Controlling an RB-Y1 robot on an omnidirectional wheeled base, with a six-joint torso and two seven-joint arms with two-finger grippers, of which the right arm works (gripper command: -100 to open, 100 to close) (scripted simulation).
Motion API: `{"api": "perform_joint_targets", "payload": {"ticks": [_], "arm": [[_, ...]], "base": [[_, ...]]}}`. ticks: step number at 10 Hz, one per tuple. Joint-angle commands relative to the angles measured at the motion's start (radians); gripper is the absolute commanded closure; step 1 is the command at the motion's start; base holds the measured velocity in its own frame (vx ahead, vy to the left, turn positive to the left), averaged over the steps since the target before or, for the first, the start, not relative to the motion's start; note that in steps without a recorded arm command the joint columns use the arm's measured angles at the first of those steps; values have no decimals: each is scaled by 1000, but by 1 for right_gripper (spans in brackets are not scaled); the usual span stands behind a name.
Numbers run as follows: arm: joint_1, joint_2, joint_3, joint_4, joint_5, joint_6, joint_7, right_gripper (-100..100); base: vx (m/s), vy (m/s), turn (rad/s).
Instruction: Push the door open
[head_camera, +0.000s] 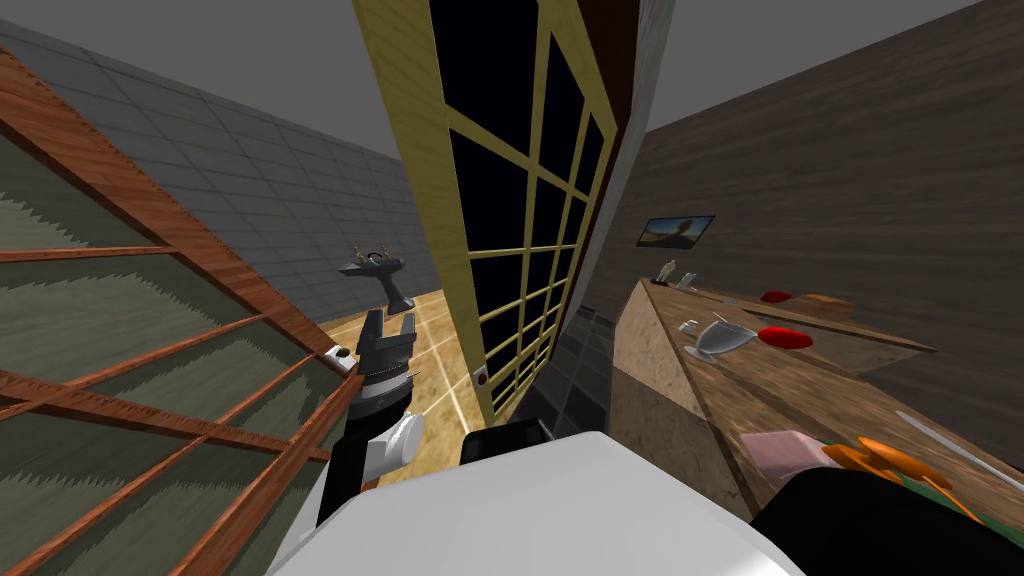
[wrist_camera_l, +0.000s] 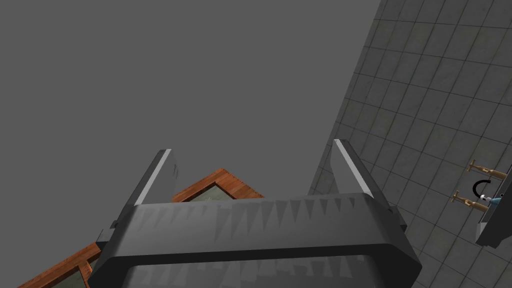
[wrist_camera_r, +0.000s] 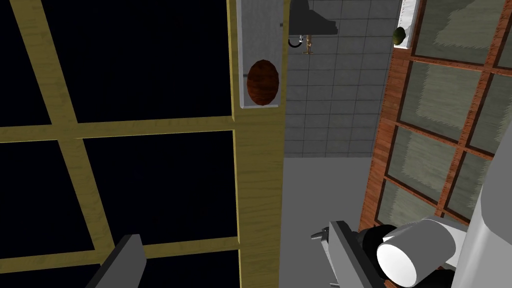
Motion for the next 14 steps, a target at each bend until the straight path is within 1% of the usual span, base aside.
{"api": "perform_joint_targets", "payload": {"ticks": [1, 7, 8, 9, 10, 12, 13, 14], "arm": [[34, 3, 28, 15, 27, 19, 1, -100], [34, 3, 28, 15, 27, 19, 1, -100], [3, -9, -3, -6, -5, 29, -7, -100], [3, -9, -5, -5, -7, 35, -8, -100], [2, -5, -7, -3, -11, 47, -10, -100], [1, 13, -11, 0, -19, 70, -15, -100], [-2, 8, -10, 2, -17, 62, -12, -100], [-7, 3, -10, -2, -17, 75, -15, -100]], "base": [[0, 0, 0], [0, 0, 0], [55, 119, -19], [77, 155, -63], [74, 176, -19], [91, 193, -26], [37, 82, -12], [81, 80, 28]]}}
